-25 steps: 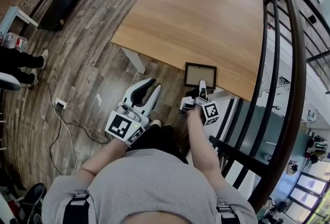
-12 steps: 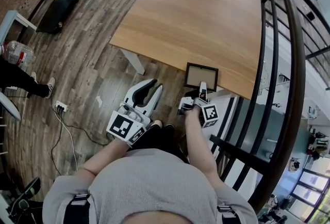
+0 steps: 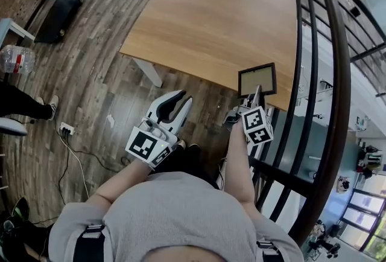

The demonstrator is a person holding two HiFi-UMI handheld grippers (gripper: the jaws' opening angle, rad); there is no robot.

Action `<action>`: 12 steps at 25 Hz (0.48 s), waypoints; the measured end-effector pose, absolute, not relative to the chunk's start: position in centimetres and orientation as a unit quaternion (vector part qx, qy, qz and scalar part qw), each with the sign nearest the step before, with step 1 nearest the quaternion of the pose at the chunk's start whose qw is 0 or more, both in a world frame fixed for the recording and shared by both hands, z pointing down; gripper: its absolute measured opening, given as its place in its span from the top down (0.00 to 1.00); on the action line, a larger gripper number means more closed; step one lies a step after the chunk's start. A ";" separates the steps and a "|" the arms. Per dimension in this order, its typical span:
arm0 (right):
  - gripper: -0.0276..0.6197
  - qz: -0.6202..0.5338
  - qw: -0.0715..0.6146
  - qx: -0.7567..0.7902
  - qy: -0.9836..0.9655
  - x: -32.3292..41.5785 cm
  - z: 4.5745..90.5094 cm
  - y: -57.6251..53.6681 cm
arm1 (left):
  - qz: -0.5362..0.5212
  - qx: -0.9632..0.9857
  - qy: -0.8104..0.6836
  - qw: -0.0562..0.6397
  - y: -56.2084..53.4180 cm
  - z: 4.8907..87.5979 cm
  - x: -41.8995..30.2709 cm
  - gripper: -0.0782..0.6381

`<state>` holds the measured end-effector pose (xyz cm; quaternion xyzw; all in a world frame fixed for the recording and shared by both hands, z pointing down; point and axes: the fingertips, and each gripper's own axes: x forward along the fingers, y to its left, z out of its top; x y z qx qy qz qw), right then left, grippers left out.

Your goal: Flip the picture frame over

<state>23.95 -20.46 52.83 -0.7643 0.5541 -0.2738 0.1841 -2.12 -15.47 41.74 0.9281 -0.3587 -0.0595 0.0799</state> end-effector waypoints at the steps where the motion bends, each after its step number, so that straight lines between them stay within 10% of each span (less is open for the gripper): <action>1: 0.86 -0.229 0.128 -0.777 0.572 24.2 52.0 -20.8 | -0.060 0.929 -0.357 0.080 -15.5 41.7 -2.0 0.78; 12: 0.86 0.253 -0.449 -0.584 0.628 18.1 53.5 -23.6 | -0.058 0.928 -0.357 0.087 -15.6 42.3 -2.3 0.78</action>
